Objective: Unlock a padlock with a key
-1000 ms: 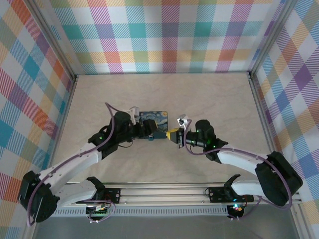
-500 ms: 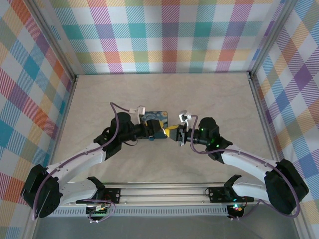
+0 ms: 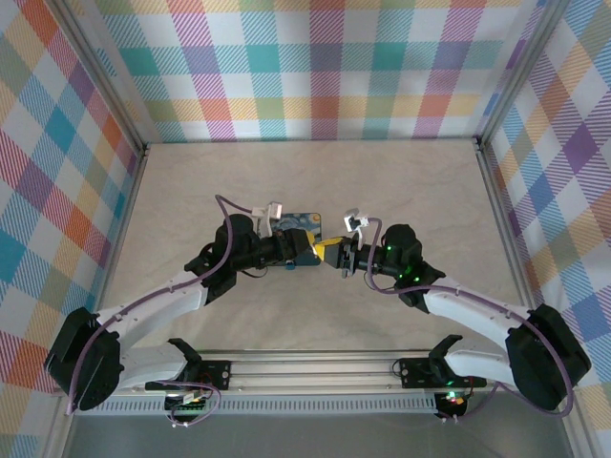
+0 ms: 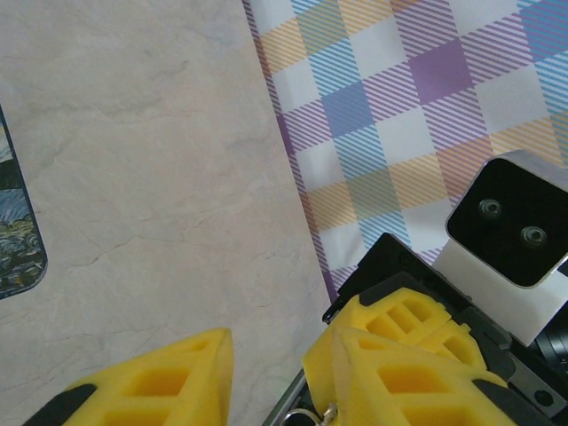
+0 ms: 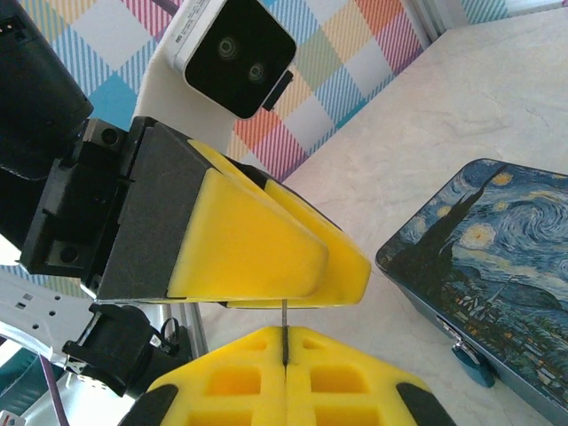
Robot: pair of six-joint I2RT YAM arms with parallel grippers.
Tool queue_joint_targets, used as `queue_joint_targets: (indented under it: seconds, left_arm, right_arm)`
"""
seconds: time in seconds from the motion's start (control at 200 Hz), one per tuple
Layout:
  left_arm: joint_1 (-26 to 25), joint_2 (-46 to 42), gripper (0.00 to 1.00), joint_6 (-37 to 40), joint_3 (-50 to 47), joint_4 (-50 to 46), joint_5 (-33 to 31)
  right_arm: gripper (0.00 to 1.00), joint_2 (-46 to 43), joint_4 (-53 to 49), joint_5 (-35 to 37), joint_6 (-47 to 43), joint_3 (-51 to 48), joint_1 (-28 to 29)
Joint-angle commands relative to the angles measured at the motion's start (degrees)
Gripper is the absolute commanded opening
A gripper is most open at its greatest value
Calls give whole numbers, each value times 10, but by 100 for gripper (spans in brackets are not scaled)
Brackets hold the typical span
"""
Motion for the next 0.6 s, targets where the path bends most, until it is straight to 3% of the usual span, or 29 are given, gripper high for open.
queue_joint_targets:
  seconds: [0.0,0.225,0.595]
  left_arm:
    - [-9,4,29,-2,-1,22,8]
    - [-11,4,19,-6,-2,26,6]
    - [-12,4,16,-7,-1,29,8]
  right_arm:
    - [0,6,36,-12,6,19,4]
    - [0,14,45,-11,12,18,4]
    - [0,31,56,-7,29,24,5]
